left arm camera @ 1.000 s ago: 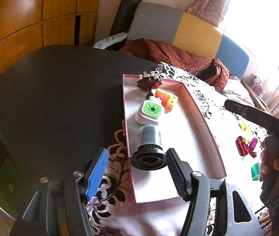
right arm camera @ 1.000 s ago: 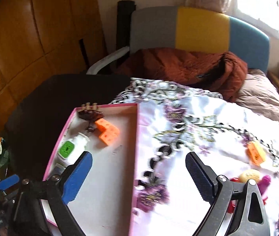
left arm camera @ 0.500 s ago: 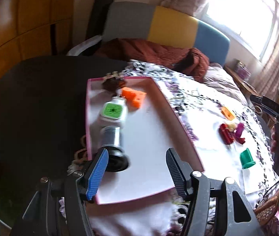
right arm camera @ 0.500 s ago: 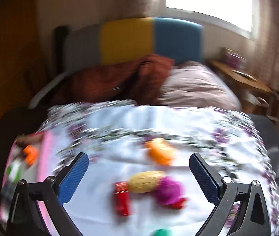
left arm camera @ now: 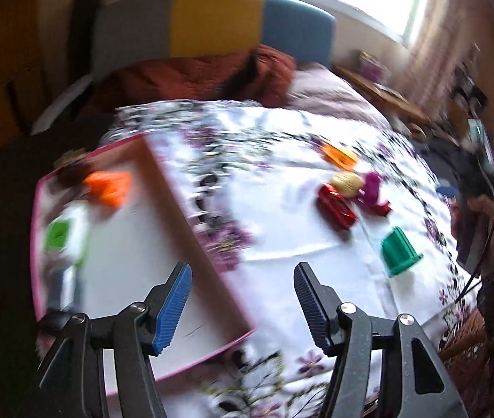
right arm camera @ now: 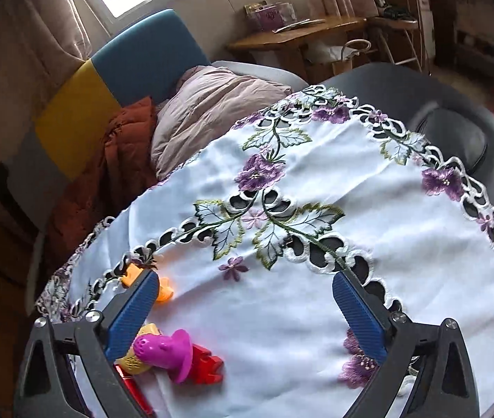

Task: Organize rigid objects
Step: 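Withdraw both tools from the tray back toward the remaining toys, then grasp the yellow textured egg with the left tool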

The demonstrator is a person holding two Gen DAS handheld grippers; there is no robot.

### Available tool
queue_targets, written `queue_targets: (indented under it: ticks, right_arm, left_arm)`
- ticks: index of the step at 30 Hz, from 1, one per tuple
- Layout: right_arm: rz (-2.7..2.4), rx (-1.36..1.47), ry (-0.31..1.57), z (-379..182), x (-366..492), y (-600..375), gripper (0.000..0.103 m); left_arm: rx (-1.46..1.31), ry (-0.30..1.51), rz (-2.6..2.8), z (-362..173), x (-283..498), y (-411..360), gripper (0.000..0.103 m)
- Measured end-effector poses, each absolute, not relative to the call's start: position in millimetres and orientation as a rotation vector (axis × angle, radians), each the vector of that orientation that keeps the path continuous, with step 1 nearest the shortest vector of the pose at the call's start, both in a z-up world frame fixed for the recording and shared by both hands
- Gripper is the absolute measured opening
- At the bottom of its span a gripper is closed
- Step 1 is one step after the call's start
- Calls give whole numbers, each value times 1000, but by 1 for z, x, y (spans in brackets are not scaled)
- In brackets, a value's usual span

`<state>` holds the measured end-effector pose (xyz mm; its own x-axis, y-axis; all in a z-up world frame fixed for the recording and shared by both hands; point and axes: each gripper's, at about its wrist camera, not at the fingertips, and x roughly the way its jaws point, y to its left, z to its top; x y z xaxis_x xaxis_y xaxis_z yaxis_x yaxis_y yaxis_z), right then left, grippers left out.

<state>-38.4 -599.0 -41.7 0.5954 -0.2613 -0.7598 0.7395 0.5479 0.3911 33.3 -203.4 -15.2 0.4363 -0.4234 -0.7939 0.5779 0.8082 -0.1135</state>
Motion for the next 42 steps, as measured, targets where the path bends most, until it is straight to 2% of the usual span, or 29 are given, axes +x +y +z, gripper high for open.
queue_targets:
  ticks: [20,22,24,32,34,35,36,42]
  right_arm:
    - [-539,848,747,-48,-30,-592,102]
    - [-530,854,751,-49,-29,-592,102]
    - [-523,859,752,-49,-28,-592,102]
    - [-506,892,744,-51,-28,-596,102]
    - [-501,900,744,-51,-28,-597,102]
    - [-503,902,742,-52,-29,-597,102]
    - [-508,902,741,-52,-29,-597,103]
    - [-517,898,751,-54,-29,-598,102]
  left_arm:
    - [560,913,-906,-43,76,-381,62]
    - [609,903,-931,-46,79,-397,64]
    - [669,892,-956,-53,80,-413,70]
    - [817,910,-993,-83,93,-458,70]
    - [807,931,-997,-88,98,-463,64]
    - [792,947,-1007,-91,100,-464,51]
    - [779,963,-1008,-93,102,-465,44]
    - [574,968,-967,-80,111,-435,44]
